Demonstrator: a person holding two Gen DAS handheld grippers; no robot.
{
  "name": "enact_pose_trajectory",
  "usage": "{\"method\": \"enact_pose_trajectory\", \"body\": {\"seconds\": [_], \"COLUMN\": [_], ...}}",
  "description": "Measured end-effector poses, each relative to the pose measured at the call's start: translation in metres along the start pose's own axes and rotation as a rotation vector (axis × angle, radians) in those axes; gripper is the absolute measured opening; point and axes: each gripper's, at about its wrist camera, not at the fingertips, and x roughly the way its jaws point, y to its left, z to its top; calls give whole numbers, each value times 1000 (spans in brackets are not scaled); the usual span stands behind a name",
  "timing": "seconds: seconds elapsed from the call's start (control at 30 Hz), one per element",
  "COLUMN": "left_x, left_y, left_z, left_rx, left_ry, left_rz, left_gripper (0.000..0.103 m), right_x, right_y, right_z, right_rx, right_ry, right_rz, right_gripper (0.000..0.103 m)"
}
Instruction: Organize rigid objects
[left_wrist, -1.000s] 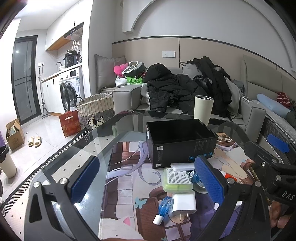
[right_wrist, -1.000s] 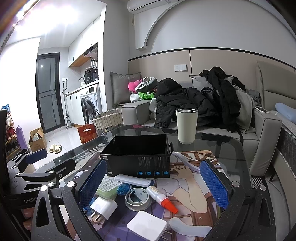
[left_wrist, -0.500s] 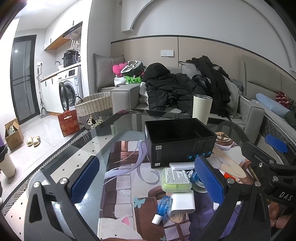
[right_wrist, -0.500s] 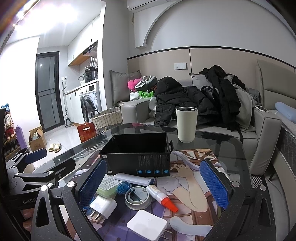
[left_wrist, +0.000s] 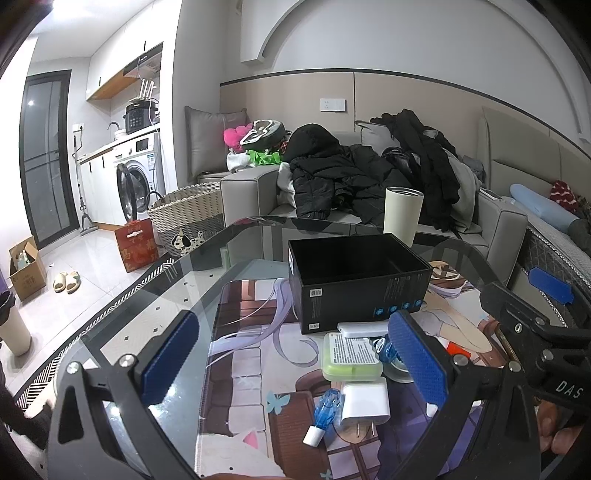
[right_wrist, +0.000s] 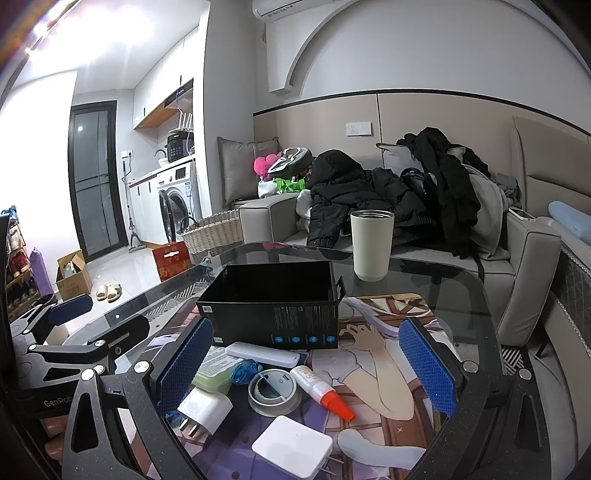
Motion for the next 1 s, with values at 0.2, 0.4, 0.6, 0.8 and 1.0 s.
{"method": "enact_pose_trajectory", "body": {"seconds": [0.2, 0.4, 0.6, 0.8, 1.0], "left_x": [0, 1, 1, -2, -2], "left_y": [-1, -2, -1, 0, 9], "left_z": [-2, -3, -2, 0, 12], "left_rx": [2, 5, 5, 2, -22], "left_ry": [6, 2, 5, 3, -6], "left_rz": [-5, -14, -18, -23, -29], "left_gripper": [103, 103, 103, 103, 103], "right_x": [0, 0, -1, -3, -3], "right_y": [0, 0, -1, -2, -6], "right_z": [-1, -1, 0, -1, 7], "right_rx": [3, -1, 1, 1, 14], "right_ry": [6, 4, 6, 4, 3], "right_rz": [-1, -1, -2, -3, -8], "right_gripper": [102, 102, 102, 102, 102]}}
